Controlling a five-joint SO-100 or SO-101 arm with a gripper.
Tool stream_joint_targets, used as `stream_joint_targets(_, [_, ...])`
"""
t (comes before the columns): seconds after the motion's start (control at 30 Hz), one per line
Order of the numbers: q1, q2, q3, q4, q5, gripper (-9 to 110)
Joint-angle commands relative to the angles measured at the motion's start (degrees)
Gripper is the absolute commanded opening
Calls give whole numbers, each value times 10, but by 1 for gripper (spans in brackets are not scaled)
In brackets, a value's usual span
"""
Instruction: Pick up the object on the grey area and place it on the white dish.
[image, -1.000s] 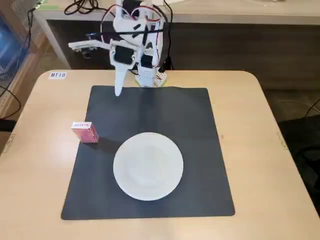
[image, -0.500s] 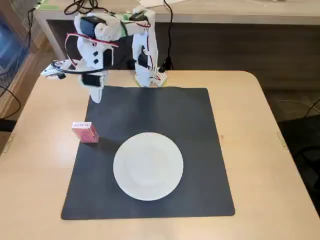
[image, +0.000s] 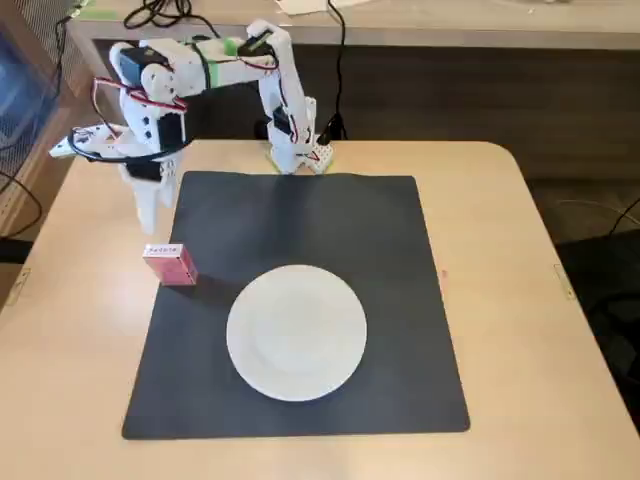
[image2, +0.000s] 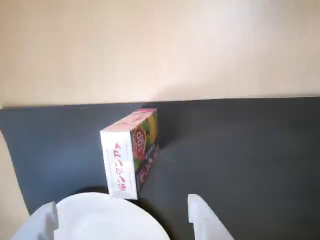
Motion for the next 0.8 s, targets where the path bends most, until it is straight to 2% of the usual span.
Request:
stream_joint_targets(0.0, [-9, -13, -42, 2, -13, 36])
stream_joint_targets(0.53, [-25, -131, -135, 2, -11, 40])
stream_joint_targets(0.77, [-30, -190, -184, 2, -6, 38])
